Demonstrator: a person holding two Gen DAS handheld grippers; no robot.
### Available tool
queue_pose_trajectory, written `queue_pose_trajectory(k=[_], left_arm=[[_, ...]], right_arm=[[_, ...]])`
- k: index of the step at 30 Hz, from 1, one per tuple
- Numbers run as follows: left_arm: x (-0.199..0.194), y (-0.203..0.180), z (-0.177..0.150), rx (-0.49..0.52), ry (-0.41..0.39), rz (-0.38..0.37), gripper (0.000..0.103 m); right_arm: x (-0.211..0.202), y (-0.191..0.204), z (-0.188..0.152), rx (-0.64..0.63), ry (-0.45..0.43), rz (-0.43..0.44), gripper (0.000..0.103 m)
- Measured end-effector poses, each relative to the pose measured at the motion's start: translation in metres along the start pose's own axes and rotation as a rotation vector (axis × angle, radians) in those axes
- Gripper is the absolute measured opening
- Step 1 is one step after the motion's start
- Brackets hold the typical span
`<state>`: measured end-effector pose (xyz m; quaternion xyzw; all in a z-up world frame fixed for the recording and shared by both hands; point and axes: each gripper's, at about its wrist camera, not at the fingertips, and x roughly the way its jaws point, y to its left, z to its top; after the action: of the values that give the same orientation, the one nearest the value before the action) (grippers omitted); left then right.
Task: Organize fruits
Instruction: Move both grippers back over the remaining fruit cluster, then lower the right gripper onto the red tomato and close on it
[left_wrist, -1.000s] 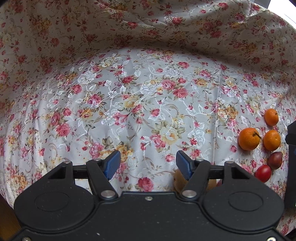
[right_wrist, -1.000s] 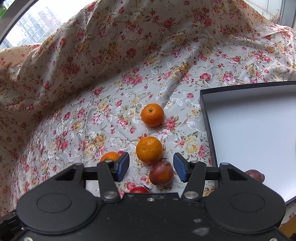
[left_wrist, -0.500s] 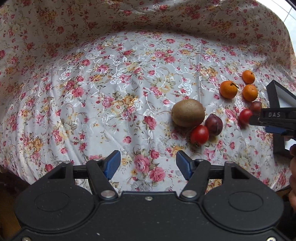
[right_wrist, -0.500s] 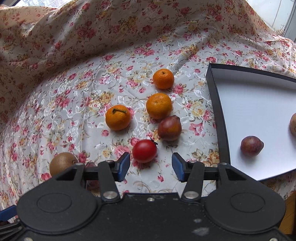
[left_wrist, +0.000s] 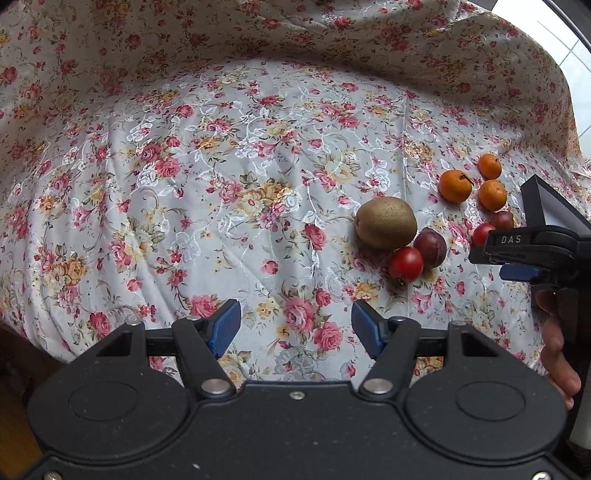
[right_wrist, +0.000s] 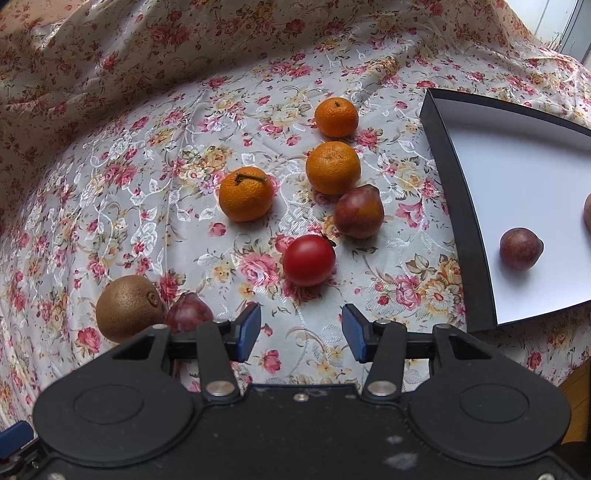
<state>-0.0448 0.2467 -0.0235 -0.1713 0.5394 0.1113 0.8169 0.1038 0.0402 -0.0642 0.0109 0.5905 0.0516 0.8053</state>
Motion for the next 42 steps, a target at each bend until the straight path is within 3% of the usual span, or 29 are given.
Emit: queue_pose_trajectory(k=[6, 13, 14, 16, 18, 28, 36, 42], left_arm=[[0.002, 0.007, 0.001, -0.022, 0.007, -0.017, 0.068], [0.003, 0.005, 0.000, -0.005, 0.000, -0.007, 0.068], [0.003, 0.005, 0.000, 0.000, 0.000, -0.004, 0.068], [0.005, 0.005, 0.001, 0.009, 0.001, -0.003, 0.068], [0.006, 0.004, 0.001, 0.011, 0.001, -0.012, 0.068], [0.010, -0.013, 0.001, 0.045, -0.017, -0.022, 0.068], [0.019, -0.018, 0.003, -0.035, -0.013, -0.052, 0.068], [0.016, -0.021, 0.001, -0.021, -0.042, -0.014, 0.068]], right_arm=[[0.025, 0.002, 0.010, 0.058, 0.084, -0.019, 0.050], [0.031, 0.017, 0.014, -0.009, 0.049, -0.078, 0.048], [0.030, 0.016, 0.014, -0.010, 0.046, -0.075, 0.045], [0.027, 0.015, 0.014, -0.011, 0.036, -0.072, 0.020], [0.025, 0.011, 0.014, -0.006, 0.036, -0.063, 0.011], [0.014, -0.044, 0.026, 0.206, 0.053, 0.188, 0.017], [0.005, -0.062, 0.029, 0.228, 0.023, 0.193, 0.022], [0.008, -0.067, 0.034, 0.284, 0.020, 0.209, 0.024]])
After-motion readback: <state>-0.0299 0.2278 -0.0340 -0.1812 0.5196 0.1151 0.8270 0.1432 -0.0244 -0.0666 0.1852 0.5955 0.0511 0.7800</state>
